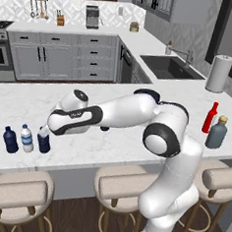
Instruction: Move the plastic bottles in the middle to the plastics group, and the glass bottles in the middle to the glass group.
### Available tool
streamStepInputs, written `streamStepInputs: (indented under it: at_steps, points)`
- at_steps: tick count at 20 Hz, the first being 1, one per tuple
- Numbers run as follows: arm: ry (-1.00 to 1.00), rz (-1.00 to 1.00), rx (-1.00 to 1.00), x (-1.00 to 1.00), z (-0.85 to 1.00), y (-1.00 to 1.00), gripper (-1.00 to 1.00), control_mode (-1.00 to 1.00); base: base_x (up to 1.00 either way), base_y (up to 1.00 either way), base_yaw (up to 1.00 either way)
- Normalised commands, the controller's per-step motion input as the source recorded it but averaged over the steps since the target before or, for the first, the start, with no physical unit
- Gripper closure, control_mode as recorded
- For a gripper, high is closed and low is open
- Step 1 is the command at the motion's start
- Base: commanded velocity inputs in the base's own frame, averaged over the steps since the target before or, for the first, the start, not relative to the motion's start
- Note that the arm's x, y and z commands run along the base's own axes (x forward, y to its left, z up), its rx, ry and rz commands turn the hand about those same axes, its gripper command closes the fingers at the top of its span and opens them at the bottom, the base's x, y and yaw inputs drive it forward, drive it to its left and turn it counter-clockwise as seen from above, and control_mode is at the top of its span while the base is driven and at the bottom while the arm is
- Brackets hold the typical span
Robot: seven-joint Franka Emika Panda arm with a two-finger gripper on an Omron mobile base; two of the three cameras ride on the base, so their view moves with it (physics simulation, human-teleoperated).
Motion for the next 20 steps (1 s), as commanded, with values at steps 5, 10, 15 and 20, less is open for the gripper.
streamStepInputs:
  at_steps: [5,10,15,20]
  points:
    - [0.0,-0.07,0.0,-0.22,0.42,-0.52,-1.0,-1.0,0.0,0.0,0.0]
    - [0.0,-0.09,0.0,-0.18,0.26,-0.68,-1.0,-1.0,0.0,0.0,0.0]
    - [0.0,-0.17,0.0,-0.06,0.11,-0.74,-1.0,-1.0,0.0,0.0,0.0]
    - [0.0,-0.36,0.0,0.0,0.07,-0.72,-1.0,-1.0,0.0,0.0,0.0]
